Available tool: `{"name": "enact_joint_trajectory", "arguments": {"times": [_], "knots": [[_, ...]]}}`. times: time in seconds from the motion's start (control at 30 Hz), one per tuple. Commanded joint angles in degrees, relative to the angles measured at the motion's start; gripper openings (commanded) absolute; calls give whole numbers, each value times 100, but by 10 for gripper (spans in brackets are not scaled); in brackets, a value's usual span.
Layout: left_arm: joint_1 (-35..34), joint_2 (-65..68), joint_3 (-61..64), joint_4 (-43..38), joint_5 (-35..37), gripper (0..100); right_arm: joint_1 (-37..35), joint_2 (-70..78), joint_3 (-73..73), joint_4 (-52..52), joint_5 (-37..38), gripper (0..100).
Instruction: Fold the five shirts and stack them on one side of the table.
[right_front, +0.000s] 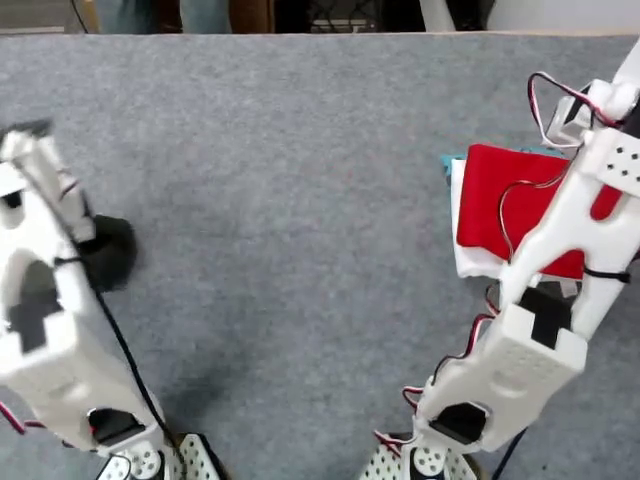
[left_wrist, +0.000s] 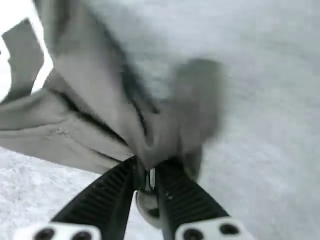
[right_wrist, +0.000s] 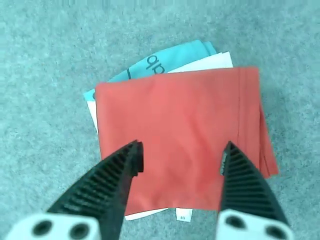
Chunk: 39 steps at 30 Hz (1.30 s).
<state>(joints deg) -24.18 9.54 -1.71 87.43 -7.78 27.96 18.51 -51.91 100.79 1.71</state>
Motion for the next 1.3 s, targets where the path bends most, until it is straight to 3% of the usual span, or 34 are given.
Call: {"name": "enact_joint_trajectory", "arguments": {"times": [0.0,0.17,0.3,0.4,0.5,0.57,0.63,0.83,0.9,1.07,1.27], "knots": [[1789,-1538,286,202,79,28,-97,-312,-224,35,-62,250],[4593,-2954,488,149,-9,29,-97,-303,-224,35,-35,250],[6484,-3481,488,149,-703,29,-105,-286,-215,9,70,250],[7503,-3587,479,193,-1143,29,-273,-215,57,26,519,251],[7802,-3648,207,774,-1415,29,-580,-198,189,26,967,254],[7574,-3657,-110,1327,-1442,29,-905,-180,207,26,1178,255],[6914,-3719,-145,1354,-1415,29,-1380,-171,207,26,1407,255],[3662,-4536,356,1345,-1442,30,-3464,84,312,9,1582,256],[2765,-4730,716,1345,-1415,49,-4132,426,391,-9,1345,256],[857,-5125,1675,1319,-1407,222,-5398,1587,66,-334,949,256],[-866,-5407,2185,1143,-1442,241,-6453,3152,-831,-905,519,255]]}}
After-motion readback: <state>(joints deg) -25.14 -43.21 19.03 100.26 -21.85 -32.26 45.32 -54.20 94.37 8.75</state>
